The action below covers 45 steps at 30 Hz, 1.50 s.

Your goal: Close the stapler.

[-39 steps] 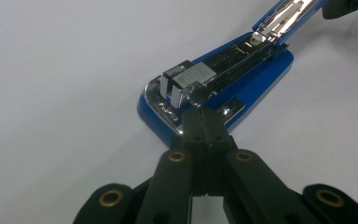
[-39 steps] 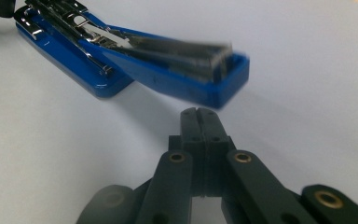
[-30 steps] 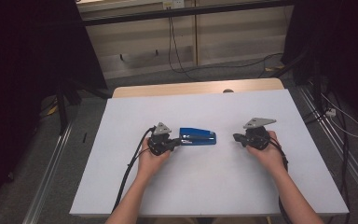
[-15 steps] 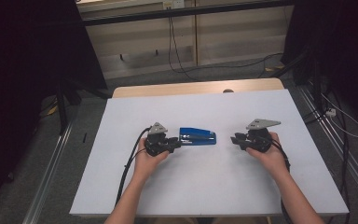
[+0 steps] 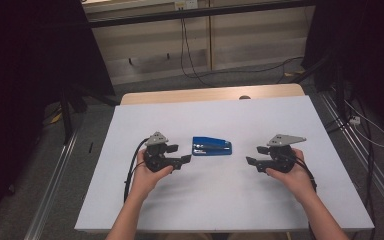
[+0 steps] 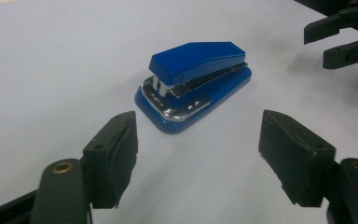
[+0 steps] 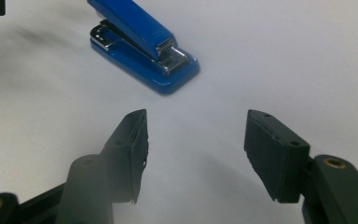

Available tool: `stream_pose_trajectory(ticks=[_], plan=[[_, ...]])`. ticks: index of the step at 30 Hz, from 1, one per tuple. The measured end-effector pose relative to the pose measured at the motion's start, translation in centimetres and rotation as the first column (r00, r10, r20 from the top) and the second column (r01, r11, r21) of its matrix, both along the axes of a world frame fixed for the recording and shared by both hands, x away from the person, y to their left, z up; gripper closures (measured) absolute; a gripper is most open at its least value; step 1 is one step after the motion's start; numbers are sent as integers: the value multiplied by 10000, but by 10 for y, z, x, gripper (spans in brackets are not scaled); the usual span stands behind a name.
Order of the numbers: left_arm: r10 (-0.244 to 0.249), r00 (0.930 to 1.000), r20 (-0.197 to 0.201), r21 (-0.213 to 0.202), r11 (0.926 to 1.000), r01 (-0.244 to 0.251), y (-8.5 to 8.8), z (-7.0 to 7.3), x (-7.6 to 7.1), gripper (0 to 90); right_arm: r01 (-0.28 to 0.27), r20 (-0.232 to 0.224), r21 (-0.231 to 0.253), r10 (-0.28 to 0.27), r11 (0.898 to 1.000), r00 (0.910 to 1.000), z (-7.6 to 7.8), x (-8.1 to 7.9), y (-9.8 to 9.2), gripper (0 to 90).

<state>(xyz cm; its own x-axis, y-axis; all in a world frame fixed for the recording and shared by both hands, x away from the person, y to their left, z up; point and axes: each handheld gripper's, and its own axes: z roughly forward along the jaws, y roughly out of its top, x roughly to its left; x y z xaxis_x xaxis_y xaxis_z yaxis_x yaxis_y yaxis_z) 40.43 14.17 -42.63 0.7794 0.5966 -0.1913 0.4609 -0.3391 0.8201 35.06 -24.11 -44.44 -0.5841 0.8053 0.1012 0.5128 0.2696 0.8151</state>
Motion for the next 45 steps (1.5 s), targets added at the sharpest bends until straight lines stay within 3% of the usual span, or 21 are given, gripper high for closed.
stream_pose_trajectory(ticks=[4, 8, 12, 17, 22, 32, 45], plan=[[59, 9999, 132, 121, 9999, -60, 8, 2, -6, 224, -16, -87, 71, 16, 10000, 10000, 0, -10, -3, 363], [84, 10000, -21, 236, 9997, -83, 15, 1, -8, 165, -36, -116, 36, 37, 10000, 9999, 0, -19, -6, 331], [139, 9999, 0, 127, 9998, -139, 20, 3, -10, 130, -38, -175, -41, 37, 10000, 9998, -1, -26, -8, 291], [153, 9996, 247, 282, 9995, -160, 27, 4, -15, 116, 21, -154, 2, -21, 10000, 9999, -3, -33, -11, 265], [273, 9995, 141, 206, 9994, -276, 36, 1, -20, 94, 94, -78, -17, -95, 10000, 9999, -2, -39, -15, 245], [407, 9979, 495, 356, 9985, -425, 55, 1, -30, 84, 125, -76, -43, -126, 9999, 9999, -2, -49, -17, 221], [546, 9971, 524, 490, 9972, -572, 76, -3, -41, 78, 118, 6, -103, -118, 9999, 9999, -4, -58, -21, 202]])
